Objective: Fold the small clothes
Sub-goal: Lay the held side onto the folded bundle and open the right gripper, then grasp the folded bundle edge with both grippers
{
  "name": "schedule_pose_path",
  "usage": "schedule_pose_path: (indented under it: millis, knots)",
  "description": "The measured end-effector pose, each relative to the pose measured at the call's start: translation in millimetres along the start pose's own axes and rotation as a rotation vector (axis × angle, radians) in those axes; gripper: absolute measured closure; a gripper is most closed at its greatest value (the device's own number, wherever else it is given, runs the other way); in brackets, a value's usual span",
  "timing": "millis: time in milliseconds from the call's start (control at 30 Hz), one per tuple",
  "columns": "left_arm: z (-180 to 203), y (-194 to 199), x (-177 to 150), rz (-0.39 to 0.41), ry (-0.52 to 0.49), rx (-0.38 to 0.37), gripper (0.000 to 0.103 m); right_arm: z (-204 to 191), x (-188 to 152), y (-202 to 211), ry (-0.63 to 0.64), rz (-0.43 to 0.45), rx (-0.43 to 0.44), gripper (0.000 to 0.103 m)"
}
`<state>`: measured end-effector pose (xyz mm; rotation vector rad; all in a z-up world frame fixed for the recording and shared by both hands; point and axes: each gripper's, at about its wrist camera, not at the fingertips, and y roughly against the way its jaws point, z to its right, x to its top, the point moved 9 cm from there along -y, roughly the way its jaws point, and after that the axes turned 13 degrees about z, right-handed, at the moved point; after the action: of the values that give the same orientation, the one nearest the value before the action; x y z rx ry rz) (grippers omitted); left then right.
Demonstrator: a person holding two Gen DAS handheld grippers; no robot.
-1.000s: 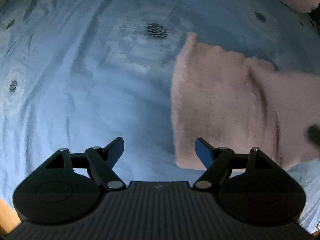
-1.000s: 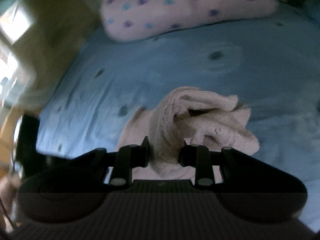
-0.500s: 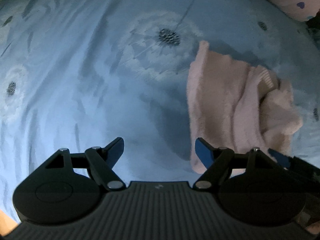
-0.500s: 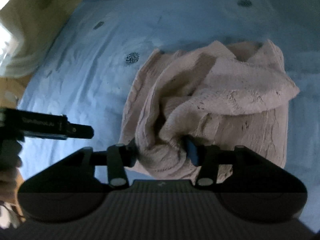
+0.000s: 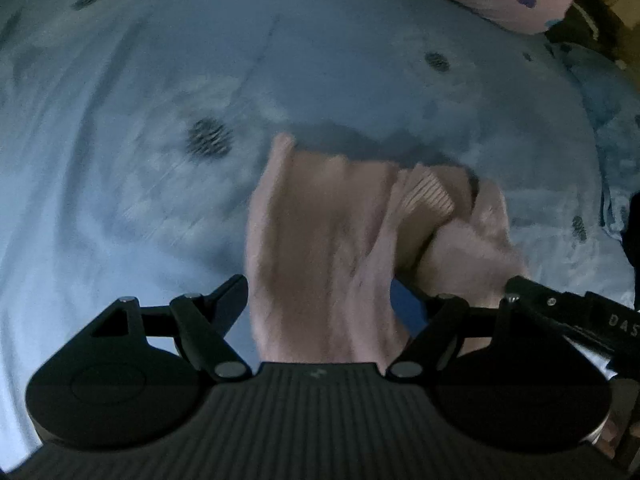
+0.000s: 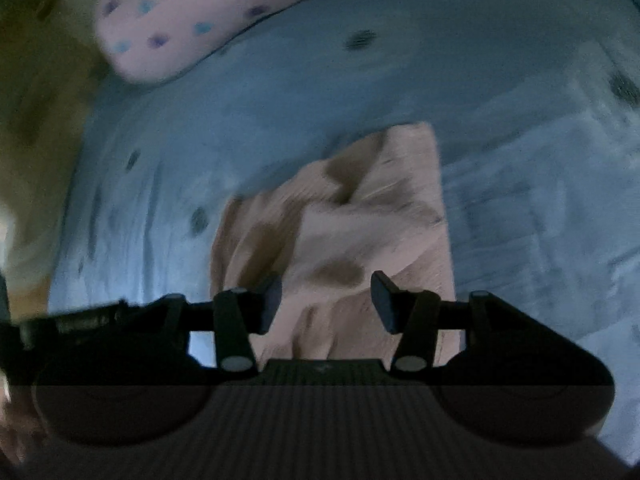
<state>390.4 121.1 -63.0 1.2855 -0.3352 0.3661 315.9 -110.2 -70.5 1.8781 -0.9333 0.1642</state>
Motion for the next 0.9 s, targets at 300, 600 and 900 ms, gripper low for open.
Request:
schedule_pose_path:
  millis: [300, 600, 900]
  knots:
    - [36, -68, 21, 0.008, -0.044, -0.126, 0.023, 16, -4, -26, -0.185, 0.028, -0.053, 0.051]
    - [20, -68, 25, 0.054, 0.086, -0.212, 0.091, -3, -1, -26, -0.159, 0.063, 0.035, 0.094]
    - [-58, -49, 30, 0.090, 0.219, -0.105, 0.090, -57, 4, -26, -0.031, 0.055, 0.119, 0.096]
